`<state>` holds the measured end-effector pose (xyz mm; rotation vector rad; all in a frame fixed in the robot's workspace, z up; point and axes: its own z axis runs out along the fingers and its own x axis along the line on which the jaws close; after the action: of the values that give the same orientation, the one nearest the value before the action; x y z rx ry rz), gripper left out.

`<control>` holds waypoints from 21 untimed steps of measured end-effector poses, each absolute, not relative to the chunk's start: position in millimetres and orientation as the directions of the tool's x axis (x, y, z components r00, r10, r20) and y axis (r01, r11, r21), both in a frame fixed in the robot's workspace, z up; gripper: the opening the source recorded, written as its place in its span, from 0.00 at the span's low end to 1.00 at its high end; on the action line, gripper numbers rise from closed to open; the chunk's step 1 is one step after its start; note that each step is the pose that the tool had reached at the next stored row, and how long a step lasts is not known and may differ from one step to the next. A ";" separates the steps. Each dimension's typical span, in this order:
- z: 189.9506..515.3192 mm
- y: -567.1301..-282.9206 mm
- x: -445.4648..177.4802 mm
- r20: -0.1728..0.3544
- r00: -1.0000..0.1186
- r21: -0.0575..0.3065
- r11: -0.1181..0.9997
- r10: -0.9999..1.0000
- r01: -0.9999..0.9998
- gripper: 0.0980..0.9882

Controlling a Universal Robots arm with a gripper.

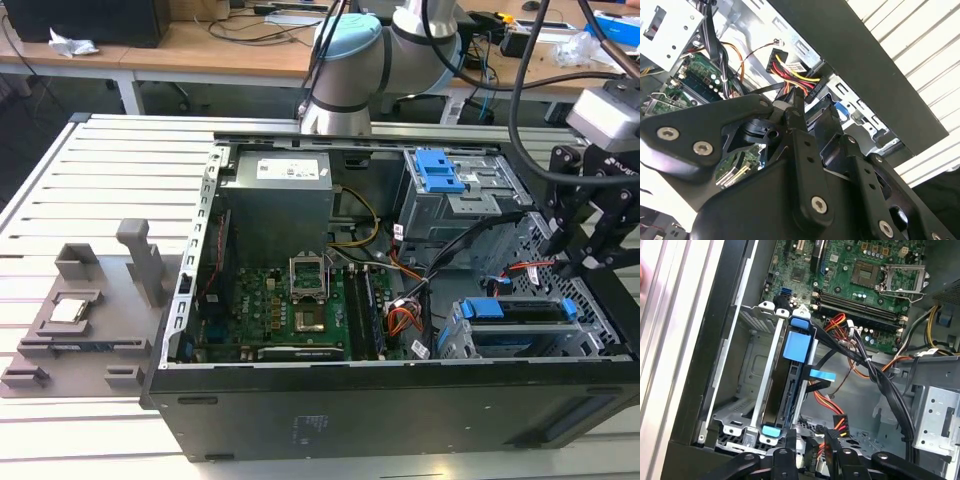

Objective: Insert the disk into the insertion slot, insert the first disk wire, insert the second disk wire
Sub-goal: 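Insert the first disk wire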

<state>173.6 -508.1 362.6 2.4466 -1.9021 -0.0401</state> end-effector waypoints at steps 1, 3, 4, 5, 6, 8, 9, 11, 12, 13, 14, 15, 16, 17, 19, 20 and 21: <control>362.1 -506.8 174.2 0.010 0.247 0.050 -0.246 -0.969 -0.968 0.30; 361.2 -503.7 176.3 0.018 0.248 0.052 -0.247 -0.969 -0.968 0.30; 360.2 -502.1 177.6 0.024 0.248 0.054 -0.247 -0.968 -0.968 0.30; 358.7 -500.9 178.9 0.034 0.249 0.057 -0.246 -0.968 -0.967 0.30; 357.9 -500.5 179.5 0.040 0.249 0.058 -0.246 -0.968 -0.967 0.30; 355.2 -499.0 181.6 0.050 0.249 0.060 -0.246 -0.967 -0.967 0.30; 354.5 -498.7 182.3 0.053 0.249 0.061 -0.246 -0.967 -0.967 0.30; 354.3 -498.7 182.5 0.058 0.250 0.062 -0.246 -0.967 -0.967 0.30; 354.4 -498.7 182.5 0.058 0.250 0.063 -0.246 -0.967 -0.967 0.30; 354.4 -498.7 182.6 0.058 0.250 0.063 -0.246 -0.967 -0.967 0.30; 354.3 -498.7 182.6 0.058 0.250 0.063 -0.246 -0.967 -0.967 0.30; 354.3 -498.7 182.6 0.059 0.250 0.063 -0.246 -0.967 -0.967 0.30; 354.4 -498.7 182.6 0.059 0.250 0.063 -0.246 -0.967 -0.967 0.30; 354.4 -498.6 182.5 0.059 0.250 0.063 -0.246 -0.967 -0.967 0.28; 354.5 -498.6 182.6 0.060 0.250 0.063 -0.246 -0.966 -0.967 0.08; 354.3 -498.6 182.5 0.060 0.250 0.063 -0.246 -0.966 -0.967 0.08; 354.3 -498.7 182.5 0.060 0.250 0.063 -0.246 -0.966 -0.967 0.08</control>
<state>182.5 -498.7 354.3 2.4135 -1.8729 0.0132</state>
